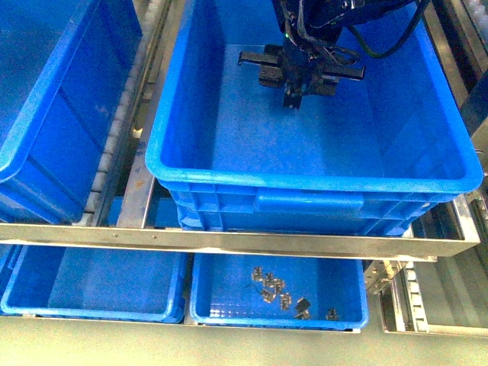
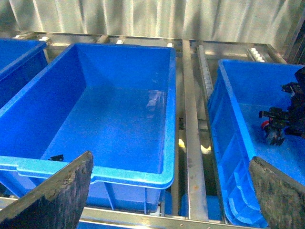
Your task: Pick red and yellow buttons and place in box
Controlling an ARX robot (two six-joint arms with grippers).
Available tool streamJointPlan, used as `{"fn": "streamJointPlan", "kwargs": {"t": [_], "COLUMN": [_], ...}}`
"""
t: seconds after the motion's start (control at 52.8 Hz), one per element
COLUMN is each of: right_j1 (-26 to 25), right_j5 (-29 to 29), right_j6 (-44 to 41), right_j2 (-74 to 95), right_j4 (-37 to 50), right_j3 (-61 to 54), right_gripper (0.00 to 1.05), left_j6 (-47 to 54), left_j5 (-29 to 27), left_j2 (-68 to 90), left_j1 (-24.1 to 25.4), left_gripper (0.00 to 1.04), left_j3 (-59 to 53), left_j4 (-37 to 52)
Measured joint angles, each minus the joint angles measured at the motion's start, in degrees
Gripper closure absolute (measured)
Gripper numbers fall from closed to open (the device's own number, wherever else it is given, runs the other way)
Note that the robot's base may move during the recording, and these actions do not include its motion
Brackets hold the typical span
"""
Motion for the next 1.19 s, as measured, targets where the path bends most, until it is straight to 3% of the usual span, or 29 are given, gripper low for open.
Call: {"fn": "streamJointPlan", "kwargs": {"t": [0.133,0.246,0.512,0.644,0.758,0.929,1.004,1.08,1.118,1.194], "right_j1": [-0.57,-1.86,-4.33,-4.26,-5.18,-9.07,-9.27,-8.87,-8.96,-9.42], "right_j5": [-3.45,-5.68,-11.67,-17.16,-20.94,-20.96,-20.65,-15.02,-14.27,-14.16], "right_j6": [-4.92,-7.13,-9.99,-12.17,-12.39,-11.47,-11.17,-16.06,-18.53,-21.55], "right_j2": [-6.01,-14.05,-31.67,-49.81,-64.78,-83.78,-87.01,-88.21,-88.56,-89.53], "right_j4": [8.11,12.85,22.21,23.19,19.04,7.56,7.17,25.49,35.69,47.87], "right_j3": [-9.14,-18.93,-43.19,-61.96,-72.19,-80.56,-81.37,-87.73,-92.04,-97.72], "right_gripper": [0.22,0.05,0.07,0.07,0.07,0.07,0.07,0.18,0.25,0.37], "left_j6": [0.00,-0.02,0.00,0.00,-0.02,0.00,0.00,0.00,0.00,-0.02], "left_j5": [-0.02,0.00,0.00,-0.02,0.00,-0.02,0.00,0.04,0.00,-0.02], "left_j2": [0.00,0.00,0.00,0.00,0.00,0.00,0.00,0.00,0.00,0.00], "left_j1": [0.00,0.00,0.00,0.00,0.00,0.00,0.00,0.00,0.00,0.00], "left_gripper": [0.08,0.08,0.08,0.08,0.08,0.08,0.08,0.08,0.08,0.08], "left_j3": [0.00,0.00,0.00,0.00,0.00,0.00,0.00,0.00,0.00,0.00], "left_j4": [-0.02,-0.02,-0.02,0.00,-0.02,-0.02,0.00,0.00,0.00,-0.02]}}
